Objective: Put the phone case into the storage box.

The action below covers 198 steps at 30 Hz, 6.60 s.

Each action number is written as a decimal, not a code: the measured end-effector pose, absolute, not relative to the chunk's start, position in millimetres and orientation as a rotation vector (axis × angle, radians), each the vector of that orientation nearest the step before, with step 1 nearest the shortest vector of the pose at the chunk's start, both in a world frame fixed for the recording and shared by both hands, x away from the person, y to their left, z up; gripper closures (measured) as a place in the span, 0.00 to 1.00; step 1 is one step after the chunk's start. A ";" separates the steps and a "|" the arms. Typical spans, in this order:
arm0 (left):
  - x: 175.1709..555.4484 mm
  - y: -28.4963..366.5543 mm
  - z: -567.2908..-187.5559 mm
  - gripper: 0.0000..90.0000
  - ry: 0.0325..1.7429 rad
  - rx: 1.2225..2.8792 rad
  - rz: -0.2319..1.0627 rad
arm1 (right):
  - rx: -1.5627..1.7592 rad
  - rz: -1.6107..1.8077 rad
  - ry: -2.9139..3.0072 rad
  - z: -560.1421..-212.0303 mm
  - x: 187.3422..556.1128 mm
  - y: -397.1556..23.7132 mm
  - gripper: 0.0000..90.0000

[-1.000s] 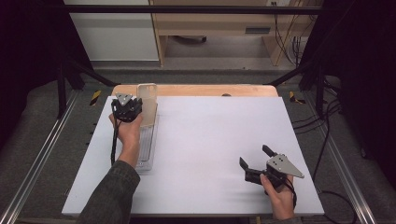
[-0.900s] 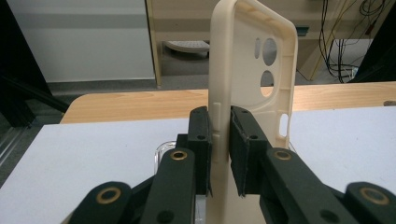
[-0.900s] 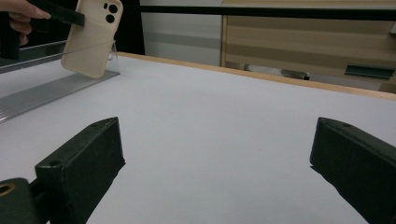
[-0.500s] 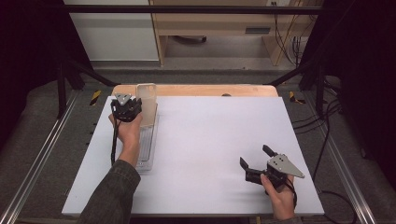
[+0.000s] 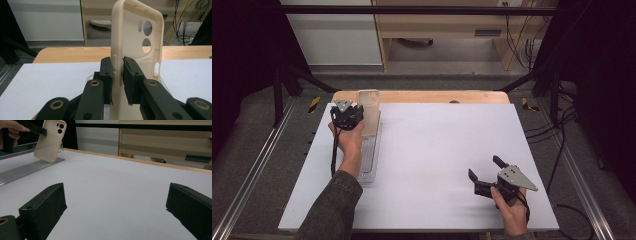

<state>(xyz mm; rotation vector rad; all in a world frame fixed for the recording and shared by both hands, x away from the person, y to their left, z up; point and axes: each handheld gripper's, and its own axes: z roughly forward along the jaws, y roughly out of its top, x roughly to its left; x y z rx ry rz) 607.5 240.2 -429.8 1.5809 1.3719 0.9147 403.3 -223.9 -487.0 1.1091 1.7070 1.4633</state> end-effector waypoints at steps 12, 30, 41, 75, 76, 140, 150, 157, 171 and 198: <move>609.0 242.7 -430.0 0.85 1.386 1.576 0.897 | 1.106 1.470 1.711 -486.9 403.5 -221.4 0.03; 612.3 243.1 -429.1 0.84 1.427 1.590 0.896 | 1.111 1.490 1.707 -486.7 403.1 -222.5 0.03; 614.8 242.1 -427.9 0.82 1.444 1.608 0.892 | 1.111 1.494 1.706 -486.3 402.9 -222.9 0.03; 620.4 232.8 -426.0 0.43 1.422 1.719 0.950 | 1.111 1.502 1.720 -486.4 402.2 -223.1 0.03; 619.8 233.0 -425.1 0.42 1.418 1.717 0.948 | 1.111 1.501 1.720 -486.3 402.1 -222.9 0.03; 585.1 203.5 -410.2 0.06 1.082 1.696 0.839 | 1.101 1.465 1.745 -487.6 403.7 -212.5 0.03; 574.7 202.3 -401.9 0.06 0.987 1.676 0.841 | 1.092 1.453 1.759 -488.3 404.1 -210.2 0.03; 567.3 200.3 -399.1 0.06 0.946 1.679 0.789 | 1.100 1.446 1.760 -488.9 403.9 -211.8 0.03; 558.1 190.9 -395.3 0.04 0.835 1.716 0.764 | 1.101 1.447 1.760 -489.0 403.8 -213.0 0.03; 534.0 166.5 -388.2 0.04 0.706 1.731 0.678 | 1.105 1.455 1.763 -488.6 403.1 -213.2 0.03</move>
